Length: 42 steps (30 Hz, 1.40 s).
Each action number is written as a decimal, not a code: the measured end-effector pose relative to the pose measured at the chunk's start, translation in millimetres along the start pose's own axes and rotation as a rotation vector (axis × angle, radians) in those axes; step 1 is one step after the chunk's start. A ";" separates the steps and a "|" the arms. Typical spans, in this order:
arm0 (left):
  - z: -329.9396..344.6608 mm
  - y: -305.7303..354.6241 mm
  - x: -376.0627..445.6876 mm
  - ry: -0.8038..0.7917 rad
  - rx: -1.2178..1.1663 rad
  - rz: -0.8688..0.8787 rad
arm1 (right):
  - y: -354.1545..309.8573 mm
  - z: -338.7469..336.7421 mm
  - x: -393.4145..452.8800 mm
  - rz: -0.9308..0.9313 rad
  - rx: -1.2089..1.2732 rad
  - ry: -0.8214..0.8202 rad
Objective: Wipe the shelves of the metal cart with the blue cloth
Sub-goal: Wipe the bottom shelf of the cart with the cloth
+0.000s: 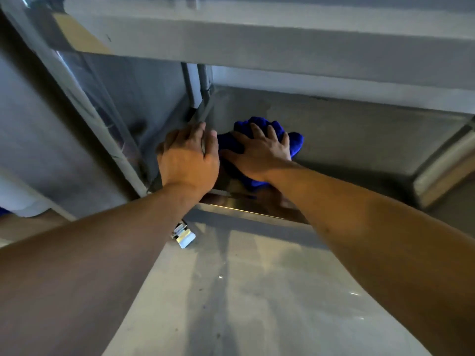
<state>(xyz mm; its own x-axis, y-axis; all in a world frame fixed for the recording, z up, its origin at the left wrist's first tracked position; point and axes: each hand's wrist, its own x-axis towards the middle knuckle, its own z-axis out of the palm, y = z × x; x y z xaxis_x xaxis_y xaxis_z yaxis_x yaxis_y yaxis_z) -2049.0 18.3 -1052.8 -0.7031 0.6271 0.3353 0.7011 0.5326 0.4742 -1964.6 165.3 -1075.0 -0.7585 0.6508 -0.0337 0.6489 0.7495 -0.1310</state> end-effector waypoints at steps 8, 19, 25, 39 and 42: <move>8.6 -28.7 0.0 0.041 0.034 0.178 | -10.4 0.5 93.8 0.110 -0.025 0.039; 5.4 -27.6 -0.3 0.085 -0.061 0.202 | -25.2 -6.7 146.3 0.133 0.000 0.029; 2.7 -28.2 -1.5 0.115 -0.299 0.155 | -39.9 -6.1 115.3 0.018 0.013 0.014; -14.8 -4.3 -0.6 0.142 -0.269 -0.014 | -57.3 -0.6 -43.6 -0.236 0.056 -0.023; -11.5 20.0 -6.1 0.056 -0.163 0.006 | -33.5 -1.4 -59.2 -0.168 0.068 0.000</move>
<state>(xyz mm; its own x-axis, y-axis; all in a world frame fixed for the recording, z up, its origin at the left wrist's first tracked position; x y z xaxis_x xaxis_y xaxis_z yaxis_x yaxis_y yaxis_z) -2032.1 18.6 -1036.0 -0.7079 0.5947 0.3811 0.6798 0.4271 0.5962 -1941.4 101.8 -1067.2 -0.8561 0.5167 -0.0053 0.5070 0.8380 -0.2019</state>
